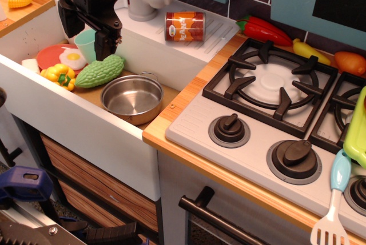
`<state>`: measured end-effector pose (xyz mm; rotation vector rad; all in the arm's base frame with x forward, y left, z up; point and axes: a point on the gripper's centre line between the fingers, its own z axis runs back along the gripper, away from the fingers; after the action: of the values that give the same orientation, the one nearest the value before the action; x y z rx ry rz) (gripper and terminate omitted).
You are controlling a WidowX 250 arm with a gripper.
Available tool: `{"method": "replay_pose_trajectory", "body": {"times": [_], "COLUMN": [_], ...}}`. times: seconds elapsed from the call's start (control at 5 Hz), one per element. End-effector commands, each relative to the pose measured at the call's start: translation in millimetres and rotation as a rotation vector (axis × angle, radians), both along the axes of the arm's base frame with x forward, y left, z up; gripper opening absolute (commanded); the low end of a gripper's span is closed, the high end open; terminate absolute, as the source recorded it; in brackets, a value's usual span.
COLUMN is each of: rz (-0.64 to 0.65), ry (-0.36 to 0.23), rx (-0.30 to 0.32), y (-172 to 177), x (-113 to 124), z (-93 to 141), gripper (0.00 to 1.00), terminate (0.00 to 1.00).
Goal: Put can in pot
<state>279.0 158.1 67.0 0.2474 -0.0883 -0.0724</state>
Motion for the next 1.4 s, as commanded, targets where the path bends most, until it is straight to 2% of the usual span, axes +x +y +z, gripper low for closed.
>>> {"method": "replay_pose_trajectory", "body": {"times": [0.0,0.2,0.6,0.8,1.0,1.2], "rz": [0.0,-0.189,-0.63,-0.782,-0.921,-0.956], "ry": [0.0,-0.125,-0.193,-0.23,-0.225,-0.216], "rx": [0.0,0.133,0.153,0.159,0.185,0.151], "y": [0,-18,-34,-44,-44,-44], "x": [0,17,58,76,91,107], "z": [0,4,34,42,47,44], "gripper": [1.0,1.0,1.0,1.0,1.0,1.0], "terminate": [0.0,0.0,0.0,0.0,0.0,0.0]}}
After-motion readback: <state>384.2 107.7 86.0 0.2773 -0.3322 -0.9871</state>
